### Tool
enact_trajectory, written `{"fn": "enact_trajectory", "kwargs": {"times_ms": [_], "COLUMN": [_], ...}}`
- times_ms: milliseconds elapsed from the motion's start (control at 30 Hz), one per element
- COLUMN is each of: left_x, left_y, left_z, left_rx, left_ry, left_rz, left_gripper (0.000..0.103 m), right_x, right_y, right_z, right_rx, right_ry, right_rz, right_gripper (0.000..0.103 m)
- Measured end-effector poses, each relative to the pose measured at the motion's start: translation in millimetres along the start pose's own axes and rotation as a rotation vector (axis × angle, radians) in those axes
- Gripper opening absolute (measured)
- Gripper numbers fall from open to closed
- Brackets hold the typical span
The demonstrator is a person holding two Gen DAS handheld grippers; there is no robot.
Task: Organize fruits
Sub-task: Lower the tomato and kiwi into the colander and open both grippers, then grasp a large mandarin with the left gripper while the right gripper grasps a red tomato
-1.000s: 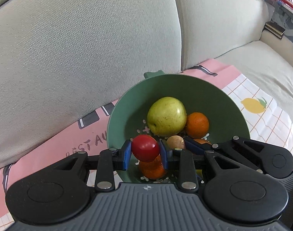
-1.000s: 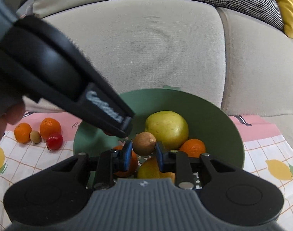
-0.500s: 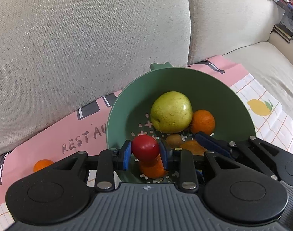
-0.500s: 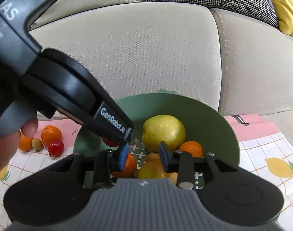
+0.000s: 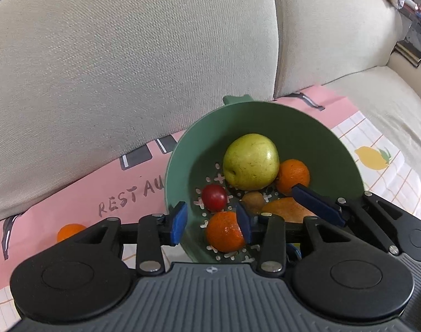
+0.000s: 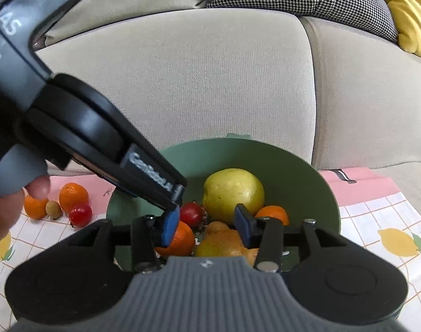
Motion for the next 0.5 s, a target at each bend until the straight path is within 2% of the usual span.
{"fn": "enact_trajectory", "kwargs": {"times_ms": [100,200,500], "left_x": [-4,-10,-44], "left_y": [-14,-30,-77], "left_z": [2,5,25], "left_rx": [-0.008,-0.006,0.054], "left_ry": [-0.01,-0.037,-0.108], "left_rz": [-0.032,-0.069,-0.151], "left_gripper": [0.049,0.056,0.058], "right_x": [0,1,-2], "right_y": [-6,-12,-40], "right_z": [-1,-2,15], "right_rx": [-0.002,0.004,0.026], "right_ry": [0.013,0.033,0.015], "right_rz": [-0.017,-0.032,-0.107], "right_gripper": [0.053,0.06,0.072]}}
Point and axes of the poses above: each gripper's, at about its wrist camera, not at the fingertips, and y roughly the way its jaws point, z to its left, x to its top, the point moved 4 cm from there along y, roughly the way its jaws point, and after that the axes turned 2 degrees about -x, right-handed, at the moved point
